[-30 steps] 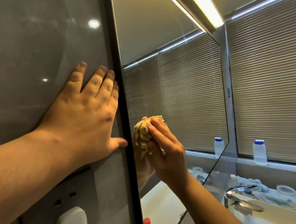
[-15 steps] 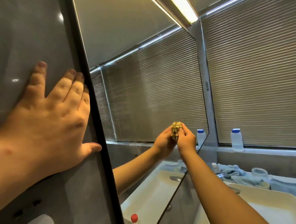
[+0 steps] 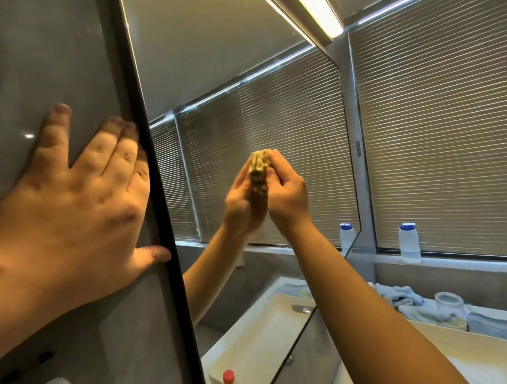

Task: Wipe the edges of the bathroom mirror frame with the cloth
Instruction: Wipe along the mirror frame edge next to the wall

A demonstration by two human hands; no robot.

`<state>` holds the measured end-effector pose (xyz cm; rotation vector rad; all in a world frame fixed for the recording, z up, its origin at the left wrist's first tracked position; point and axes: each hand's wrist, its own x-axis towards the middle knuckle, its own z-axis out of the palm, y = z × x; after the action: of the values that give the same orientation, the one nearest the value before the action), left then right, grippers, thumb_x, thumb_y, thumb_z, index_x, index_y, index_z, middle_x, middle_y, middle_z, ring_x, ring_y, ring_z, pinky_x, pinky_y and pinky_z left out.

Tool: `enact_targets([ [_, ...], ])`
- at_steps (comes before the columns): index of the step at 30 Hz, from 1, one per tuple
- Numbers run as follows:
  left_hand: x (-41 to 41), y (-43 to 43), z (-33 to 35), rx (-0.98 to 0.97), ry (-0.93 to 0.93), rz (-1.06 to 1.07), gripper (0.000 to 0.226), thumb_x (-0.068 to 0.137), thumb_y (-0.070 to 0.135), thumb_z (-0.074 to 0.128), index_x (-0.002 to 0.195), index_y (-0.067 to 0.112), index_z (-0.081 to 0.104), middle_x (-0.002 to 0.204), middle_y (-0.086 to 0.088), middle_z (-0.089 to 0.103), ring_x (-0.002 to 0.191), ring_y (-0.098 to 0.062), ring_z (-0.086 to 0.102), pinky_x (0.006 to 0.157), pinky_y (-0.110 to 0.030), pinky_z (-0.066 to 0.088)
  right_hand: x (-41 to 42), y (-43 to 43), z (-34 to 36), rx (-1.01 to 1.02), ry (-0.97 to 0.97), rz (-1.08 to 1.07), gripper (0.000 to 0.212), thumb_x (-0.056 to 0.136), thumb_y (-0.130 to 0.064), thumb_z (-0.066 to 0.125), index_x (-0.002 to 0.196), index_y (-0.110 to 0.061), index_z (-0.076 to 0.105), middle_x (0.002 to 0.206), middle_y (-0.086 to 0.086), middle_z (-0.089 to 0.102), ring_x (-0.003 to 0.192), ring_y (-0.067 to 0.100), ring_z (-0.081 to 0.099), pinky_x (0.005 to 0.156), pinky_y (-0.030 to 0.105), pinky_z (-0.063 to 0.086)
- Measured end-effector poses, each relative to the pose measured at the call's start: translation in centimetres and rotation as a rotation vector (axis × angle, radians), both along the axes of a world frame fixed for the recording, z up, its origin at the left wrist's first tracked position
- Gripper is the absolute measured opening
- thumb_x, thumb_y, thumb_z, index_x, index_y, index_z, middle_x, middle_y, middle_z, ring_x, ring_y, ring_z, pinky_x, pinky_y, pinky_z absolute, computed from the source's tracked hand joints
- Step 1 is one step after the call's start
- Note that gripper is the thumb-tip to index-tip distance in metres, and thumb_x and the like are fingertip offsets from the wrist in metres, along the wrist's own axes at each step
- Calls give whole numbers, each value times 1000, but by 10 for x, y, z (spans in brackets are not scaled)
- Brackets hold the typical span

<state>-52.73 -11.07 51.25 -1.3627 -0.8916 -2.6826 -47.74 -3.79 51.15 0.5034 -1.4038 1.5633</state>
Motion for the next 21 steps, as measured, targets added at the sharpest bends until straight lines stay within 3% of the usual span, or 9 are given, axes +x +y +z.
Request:
enact_targets([
  [2, -3, 8, 6, -8, 19, -25, 37, 93, 7, 40, 124, 4, 60, 120, -16, 67, 109, -23, 65, 94, -32, 53, -5, 7, 6, -7, -16, -12, 37, 99, -5, 49, 135, -8, 58, 142, 5, 55, 134, 11, 48, 114, 26, 36],
  [6, -25, 41, -6, -191, -68, 27, 35, 100, 7, 34, 129, 3, 52, 120, -11, 66, 110, -19, 64, 97, -30, 51, -36, 36, -7, -109, -189, -71, 37, 100, -10, 48, 134, -14, 60, 135, 1, 61, 126, 12, 55, 110, 34, 43],
  [10, -45, 65, -46, -431, -175, 63, 35, 102, 7, 34, 114, 10, 66, 108, -5, 72, 101, -15, 67, 88, -26, 53, -56, 59, -47, -254, -418, -78, 37, 102, -16, 46, 137, -15, 57, 137, 3, 59, 126, 19, 54, 109, 37, 45],
  [15, -51, 76, -89, -646, -389, 19, 36, 100, 17, 43, 94, 13, 77, 99, -4, 73, 95, -14, 67, 90, -26, 51, -68, 73, -91, -427, -684, -33, 38, 104, -22, 44, 140, -20, 55, 141, 7, 55, 127, 28, 53, 108, 38, 43],
  [18, -49, 73, -89, -675, -424, 21, 30, 101, 12, 42, 97, 7, 71, 96, -4, 72, 95, -15, 65, 90, -26, 51, -66, 74, -92, -447, -701, -25, 38, 104, -22, 43, 141, -21, 54, 143, 9, 53, 126, 29, 53, 106, 37, 43],
  [21, -46, 69, -73, -612, -321, 31, 25, 101, 12, 41, 110, 7, 64, 103, -6, 68, 100, -16, 62, 99, -30, 45, -62, 68, -76, -372, -607, -32, 40, 104, -20, 42, 143, -18, 50, 145, 7, 52, 129, 26, 51, 108, 35, 43],
])
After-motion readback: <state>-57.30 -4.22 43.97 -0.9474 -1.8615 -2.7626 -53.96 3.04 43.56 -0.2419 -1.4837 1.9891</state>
